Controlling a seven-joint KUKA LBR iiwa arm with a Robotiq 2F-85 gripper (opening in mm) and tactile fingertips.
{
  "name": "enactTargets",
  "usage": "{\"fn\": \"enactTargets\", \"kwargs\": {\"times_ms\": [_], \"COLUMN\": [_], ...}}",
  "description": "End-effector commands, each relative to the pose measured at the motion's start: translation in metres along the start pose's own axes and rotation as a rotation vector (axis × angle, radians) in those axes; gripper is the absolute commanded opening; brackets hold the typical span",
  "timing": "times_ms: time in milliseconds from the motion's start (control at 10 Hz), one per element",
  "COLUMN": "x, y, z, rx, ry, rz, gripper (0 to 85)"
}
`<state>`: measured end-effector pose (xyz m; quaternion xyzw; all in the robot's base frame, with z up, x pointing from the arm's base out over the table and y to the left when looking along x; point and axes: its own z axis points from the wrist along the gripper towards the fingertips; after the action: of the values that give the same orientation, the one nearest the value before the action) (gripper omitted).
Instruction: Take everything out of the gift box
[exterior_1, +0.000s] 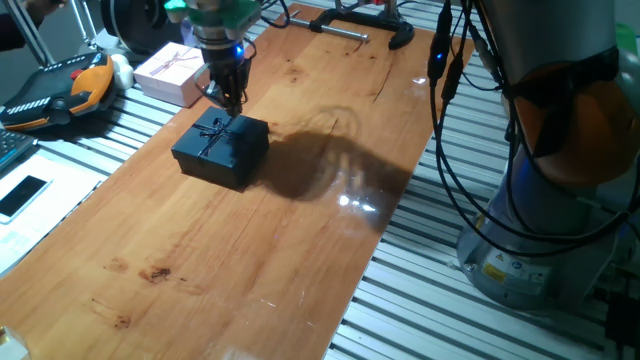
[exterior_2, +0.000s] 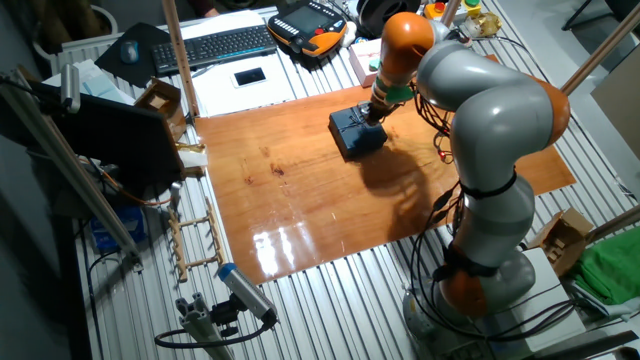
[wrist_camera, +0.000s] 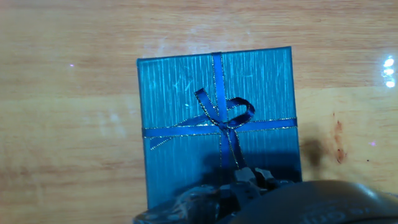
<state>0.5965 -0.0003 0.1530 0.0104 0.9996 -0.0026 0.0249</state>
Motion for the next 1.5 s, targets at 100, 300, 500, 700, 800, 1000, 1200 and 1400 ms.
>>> {"fn": "enactTargets", "kwargs": {"times_ms": [100, 300, 500, 700, 800, 1000, 1200, 1400], "x": [-0.01, -0.016, -0.02, -0.025, -0.027, -0.03, -0.03, -0.029], "y": [0.004, 0.007, 0.009, 0.01, 0.01, 0.01, 0.013, 0.017], "z": [0.006, 0.008, 0.012, 0.016, 0.019, 0.022, 0.025, 0.033], "rx": [-0.041, -0.048, -0.063, -0.07, -0.059, -0.052, -0.053, -0.038], "ry": [-0.011, -0.02, -0.034, -0.043, -0.049, -0.052, -0.049, -0.057], "rz": [-0.005, -0.014, 0.0, 0.003, 0.0, 0.01, 0.008, 0.006], "gripper": [1.0, 18.7, 39.7, 48.0, 48.7, 48.7, 48.3, 48.3]}}
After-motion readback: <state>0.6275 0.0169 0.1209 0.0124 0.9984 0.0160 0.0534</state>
